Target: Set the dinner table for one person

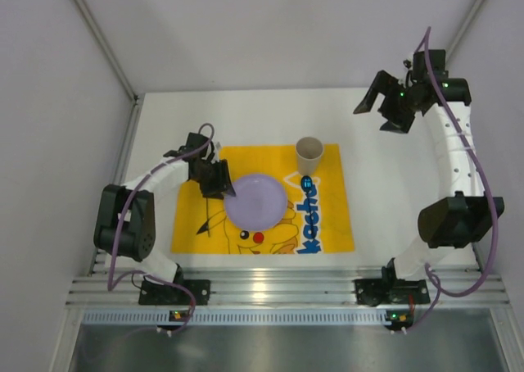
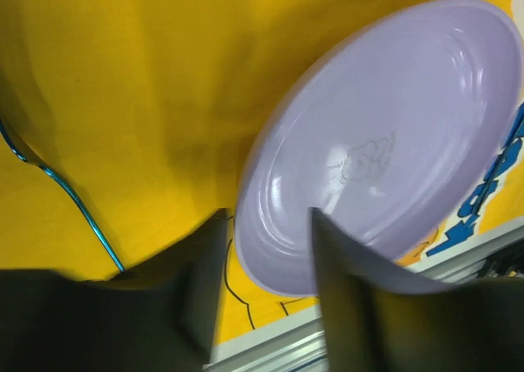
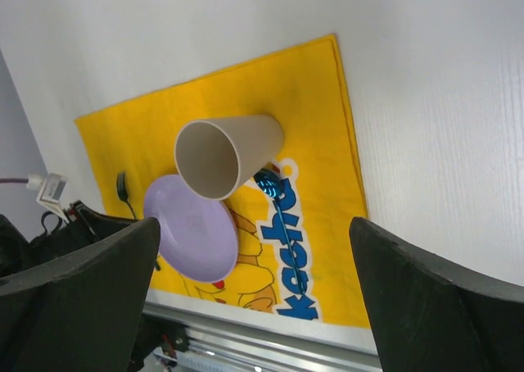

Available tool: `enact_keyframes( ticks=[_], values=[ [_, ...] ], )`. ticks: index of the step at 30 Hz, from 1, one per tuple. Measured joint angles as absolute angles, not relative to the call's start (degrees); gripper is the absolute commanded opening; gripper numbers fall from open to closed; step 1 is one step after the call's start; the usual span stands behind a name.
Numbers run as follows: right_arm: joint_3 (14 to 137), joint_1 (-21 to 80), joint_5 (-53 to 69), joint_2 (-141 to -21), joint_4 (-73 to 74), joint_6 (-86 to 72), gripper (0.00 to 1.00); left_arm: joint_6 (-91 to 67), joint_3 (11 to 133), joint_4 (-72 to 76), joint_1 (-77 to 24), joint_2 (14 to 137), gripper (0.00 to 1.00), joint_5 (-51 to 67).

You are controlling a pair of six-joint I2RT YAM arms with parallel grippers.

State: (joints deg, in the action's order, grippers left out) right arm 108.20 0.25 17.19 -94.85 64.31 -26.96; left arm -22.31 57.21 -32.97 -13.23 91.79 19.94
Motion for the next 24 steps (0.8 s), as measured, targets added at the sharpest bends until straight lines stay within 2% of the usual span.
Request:
enact_keyframes(
  ticks=[1, 8, 18, 21, 24],
  values=[
    [107.8, 0.3, 17.1, -94.6, 64.3, -27.0, 1.00, -22.1, 57.0, -32.6, -13.2, 91.8, 0.99, 19.8],
    [105.4, 0.3, 16.6, -92.4, 62.5, -27.0, 1.00, -22.7, 57.5, -32.2, -13.3, 90.1, 0.99, 18.4],
    [96.2, 0.8, 12.9, -80.6, 51.4, -29.8, 1.00, -23.1, 77.3, -36.0, -13.3, 83.1, 0.99, 12.0],
    [88.4, 1.1, 11.0, -74.6, 44.8, -31.1, 1.00, -23.6, 73.3, -34.4, -13.3, 76.9, 0.99, 6.2],
    [77.7, 2.5, 10.4, -67.9, 41.1, -30.6, 1.00, -22.5, 61.3, -30.0, -13.2, 65.5, 0.99, 1.4]
  ],
)
